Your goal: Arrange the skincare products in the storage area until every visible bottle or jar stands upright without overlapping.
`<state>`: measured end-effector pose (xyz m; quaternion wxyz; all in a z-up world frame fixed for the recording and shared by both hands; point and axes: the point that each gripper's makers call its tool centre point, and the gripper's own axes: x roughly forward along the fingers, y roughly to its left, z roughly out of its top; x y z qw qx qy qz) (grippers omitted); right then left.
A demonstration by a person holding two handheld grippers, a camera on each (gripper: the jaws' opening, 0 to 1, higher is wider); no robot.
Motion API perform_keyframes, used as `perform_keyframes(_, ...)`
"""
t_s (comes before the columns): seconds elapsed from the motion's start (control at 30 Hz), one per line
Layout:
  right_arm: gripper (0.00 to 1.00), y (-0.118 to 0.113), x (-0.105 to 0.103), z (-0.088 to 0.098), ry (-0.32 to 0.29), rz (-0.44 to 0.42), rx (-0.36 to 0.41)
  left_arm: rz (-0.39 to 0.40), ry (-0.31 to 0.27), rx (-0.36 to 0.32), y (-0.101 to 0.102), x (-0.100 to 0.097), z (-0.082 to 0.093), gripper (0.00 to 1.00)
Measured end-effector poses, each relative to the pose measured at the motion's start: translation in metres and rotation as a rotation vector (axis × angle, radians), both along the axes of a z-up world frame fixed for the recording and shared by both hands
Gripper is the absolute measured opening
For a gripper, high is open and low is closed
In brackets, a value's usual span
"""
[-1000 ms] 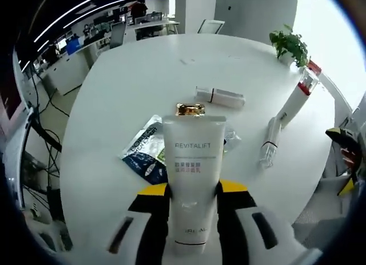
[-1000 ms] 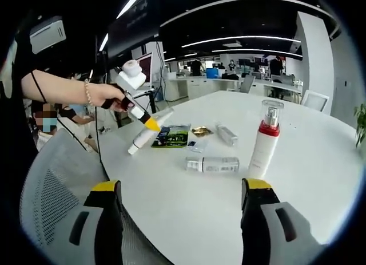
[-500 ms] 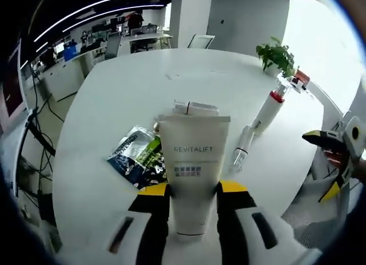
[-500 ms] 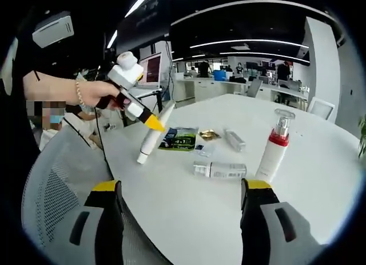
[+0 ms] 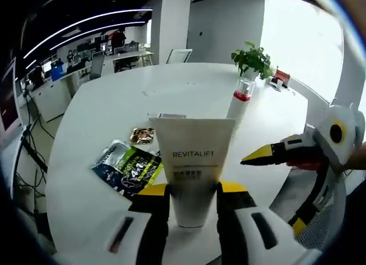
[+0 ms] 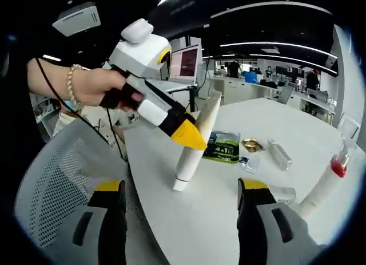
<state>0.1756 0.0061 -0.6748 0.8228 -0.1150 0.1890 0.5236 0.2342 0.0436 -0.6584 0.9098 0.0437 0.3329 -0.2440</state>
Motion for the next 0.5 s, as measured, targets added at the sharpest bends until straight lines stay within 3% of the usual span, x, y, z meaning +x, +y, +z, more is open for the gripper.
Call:
perform_keyframes(0.2, 0.58, 0.023, 0.009, -0.005, -0.031, 0.011, 0.002, -0.024, -0.050, -0.022, -0.009, -0.008, 0.003, 0.37)
perform_keyframes(0.33, 0.46, 0.024, 0.010, -0.007, -0.035, 0.016, 0.000, -0.033, -0.052, -0.068, -0.014, -0.013, 0.007, 0.37)
perform_keyframes(0.5, 0.34, 0.017, 0.019, -0.001, -0.050, -0.042, 0.033, -0.034, -0.055, -0.107, -0.019, -0.018, 0.015, 0.37)
